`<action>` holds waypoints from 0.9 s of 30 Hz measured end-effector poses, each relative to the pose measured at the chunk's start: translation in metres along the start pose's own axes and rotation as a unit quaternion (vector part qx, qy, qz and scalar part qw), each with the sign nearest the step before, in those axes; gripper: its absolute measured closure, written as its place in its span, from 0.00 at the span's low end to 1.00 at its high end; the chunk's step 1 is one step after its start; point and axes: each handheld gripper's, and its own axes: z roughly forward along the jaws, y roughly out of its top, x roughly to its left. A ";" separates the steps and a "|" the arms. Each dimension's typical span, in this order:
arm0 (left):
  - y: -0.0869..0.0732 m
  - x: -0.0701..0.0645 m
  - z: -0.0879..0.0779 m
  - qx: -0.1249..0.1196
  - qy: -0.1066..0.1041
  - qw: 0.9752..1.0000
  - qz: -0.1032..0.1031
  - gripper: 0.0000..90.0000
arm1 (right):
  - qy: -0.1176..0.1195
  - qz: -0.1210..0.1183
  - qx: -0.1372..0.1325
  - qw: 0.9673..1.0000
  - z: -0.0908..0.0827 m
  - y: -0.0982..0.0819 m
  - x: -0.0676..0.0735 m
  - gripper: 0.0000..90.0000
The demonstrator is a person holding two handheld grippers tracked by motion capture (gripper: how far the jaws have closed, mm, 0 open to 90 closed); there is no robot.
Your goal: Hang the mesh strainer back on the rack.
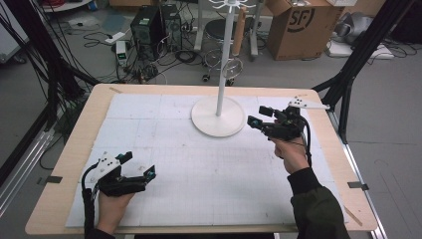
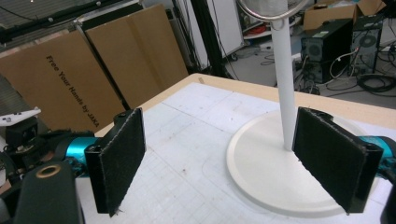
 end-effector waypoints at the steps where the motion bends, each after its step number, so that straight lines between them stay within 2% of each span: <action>1: 0.000 0.000 0.000 0.000 0.001 1.000 0.001 0.03 | 0.000 -0.001 0.001 1.000 0.000 -0.001 0.000 0.18; 16: 0.000 -0.002 0.000 -0.003 -0.002 1.000 0.001 0.03 | -0.012 0.001 0.015 1.000 -0.009 -0.028 0.001 0.18; 22: 0.000 0.000 0.002 0.002 -0.005 1.000 -0.003 0.03 | -0.014 0.005 0.014 1.000 -0.013 -0.034 0.002 0.18; 27: 0.000 -0.001 0.001 0.000 -0.002 1.000 -0.003 0.03 | -0.015 0.013 0.027 0.999 -0.012 -0.035 0.004 0.18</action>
